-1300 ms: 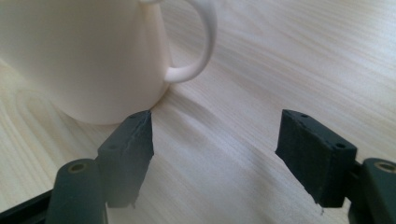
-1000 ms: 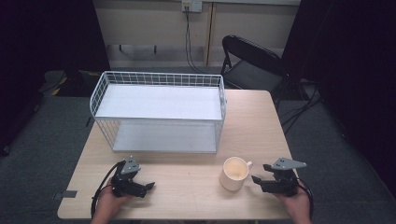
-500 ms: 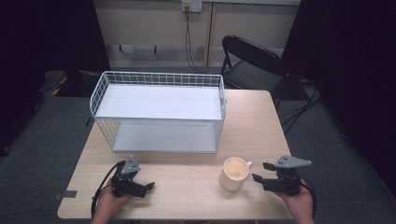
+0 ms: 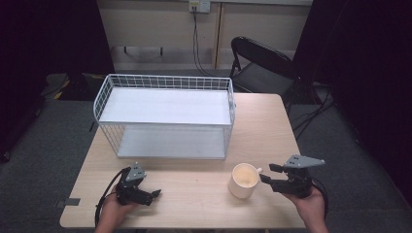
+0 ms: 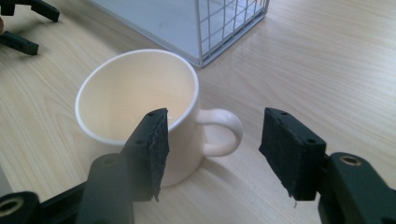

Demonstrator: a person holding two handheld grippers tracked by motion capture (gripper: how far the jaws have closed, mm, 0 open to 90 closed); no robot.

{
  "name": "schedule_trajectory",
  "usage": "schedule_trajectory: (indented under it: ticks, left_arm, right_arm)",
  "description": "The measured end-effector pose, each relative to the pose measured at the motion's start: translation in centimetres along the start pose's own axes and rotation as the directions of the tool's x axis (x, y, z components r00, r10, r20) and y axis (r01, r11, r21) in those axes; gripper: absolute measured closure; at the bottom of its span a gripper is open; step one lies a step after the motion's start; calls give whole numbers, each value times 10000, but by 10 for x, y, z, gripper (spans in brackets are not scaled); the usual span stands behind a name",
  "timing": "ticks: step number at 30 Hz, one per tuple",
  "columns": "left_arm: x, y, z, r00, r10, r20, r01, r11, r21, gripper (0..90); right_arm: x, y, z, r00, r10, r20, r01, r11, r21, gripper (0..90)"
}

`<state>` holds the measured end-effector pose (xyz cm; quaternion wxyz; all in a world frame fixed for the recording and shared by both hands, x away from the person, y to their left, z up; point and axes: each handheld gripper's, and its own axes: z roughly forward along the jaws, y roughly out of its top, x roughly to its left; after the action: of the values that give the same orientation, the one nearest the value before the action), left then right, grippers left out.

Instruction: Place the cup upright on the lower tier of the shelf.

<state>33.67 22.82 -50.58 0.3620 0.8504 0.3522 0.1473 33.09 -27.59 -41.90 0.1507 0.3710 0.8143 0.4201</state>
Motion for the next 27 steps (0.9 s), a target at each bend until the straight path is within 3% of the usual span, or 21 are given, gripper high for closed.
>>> schedule_trajectory:
  ticks: [15,27]
  left_arm:
    - [0,0,0,10000,-2,4,2,10000,1,21]
    - [0,0,0,10000,-10,-3,10,10000,10,21]
  right_arm:
    - [3,18,24,9991,240,-345,-241,9997,-34,558]
    - [8,22,49,9980,-63,-630,112,9969,774,654]
